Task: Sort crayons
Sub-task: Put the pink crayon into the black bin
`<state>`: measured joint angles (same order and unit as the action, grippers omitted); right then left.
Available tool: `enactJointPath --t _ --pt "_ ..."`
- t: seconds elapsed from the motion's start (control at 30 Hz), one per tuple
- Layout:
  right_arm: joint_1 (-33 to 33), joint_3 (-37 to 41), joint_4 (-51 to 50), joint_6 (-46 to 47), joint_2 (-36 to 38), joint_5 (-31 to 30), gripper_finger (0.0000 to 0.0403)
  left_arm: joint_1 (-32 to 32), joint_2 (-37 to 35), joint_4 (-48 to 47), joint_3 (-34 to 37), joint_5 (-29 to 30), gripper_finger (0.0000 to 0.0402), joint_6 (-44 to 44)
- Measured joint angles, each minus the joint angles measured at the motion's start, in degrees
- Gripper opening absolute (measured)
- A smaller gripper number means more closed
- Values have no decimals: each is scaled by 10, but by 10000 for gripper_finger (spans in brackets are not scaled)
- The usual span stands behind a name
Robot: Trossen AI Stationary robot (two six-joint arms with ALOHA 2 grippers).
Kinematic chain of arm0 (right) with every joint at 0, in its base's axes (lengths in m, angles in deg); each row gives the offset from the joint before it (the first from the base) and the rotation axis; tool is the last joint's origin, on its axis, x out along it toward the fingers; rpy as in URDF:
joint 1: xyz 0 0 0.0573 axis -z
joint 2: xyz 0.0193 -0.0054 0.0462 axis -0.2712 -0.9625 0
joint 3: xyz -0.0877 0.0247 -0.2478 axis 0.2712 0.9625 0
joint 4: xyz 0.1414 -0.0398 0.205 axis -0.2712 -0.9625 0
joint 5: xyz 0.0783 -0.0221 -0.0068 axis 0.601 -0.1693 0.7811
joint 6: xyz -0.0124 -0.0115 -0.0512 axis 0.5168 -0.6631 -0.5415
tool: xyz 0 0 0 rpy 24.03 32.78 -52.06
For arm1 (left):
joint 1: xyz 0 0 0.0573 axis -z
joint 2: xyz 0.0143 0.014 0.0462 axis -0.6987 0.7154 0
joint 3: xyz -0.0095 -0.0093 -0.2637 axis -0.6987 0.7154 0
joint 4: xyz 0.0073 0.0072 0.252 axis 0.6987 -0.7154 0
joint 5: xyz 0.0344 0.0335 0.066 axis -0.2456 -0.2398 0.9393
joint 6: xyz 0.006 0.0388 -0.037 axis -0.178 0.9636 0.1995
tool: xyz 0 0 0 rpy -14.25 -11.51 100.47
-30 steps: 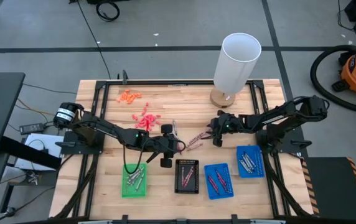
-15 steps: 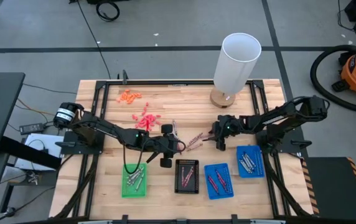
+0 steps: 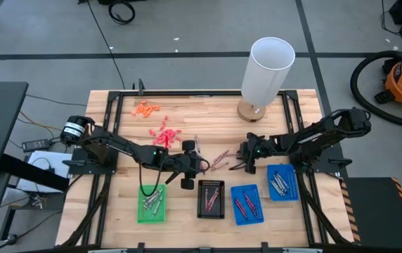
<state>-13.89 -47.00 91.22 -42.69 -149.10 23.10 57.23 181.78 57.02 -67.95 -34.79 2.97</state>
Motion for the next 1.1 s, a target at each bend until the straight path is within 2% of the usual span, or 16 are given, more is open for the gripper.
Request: enactJointPath --t 0.23,0.4,0.57,0.8,0.93,1.1 --pt "-16 1 -9 12 -1 -7 68 1 0 0 0 -1 185 0" --pt "-25 0 -23 41 0 -13 21 2 0 0 0 -46 185 0" --pt "-38 -21 -58 60 -2 -17 25 2 0 0 0 -51 185 0" --pt "-59 -113 -187 61 -5 -2 41 2 0 0 0 -50 185 0" --pt "-84 -166 -211 56 -4 7 41 2 0 -6 0 -50 185 0" --pt "-133 -220 -207 44 -4 26 41 9 -2 -58 0 -50 185 3"
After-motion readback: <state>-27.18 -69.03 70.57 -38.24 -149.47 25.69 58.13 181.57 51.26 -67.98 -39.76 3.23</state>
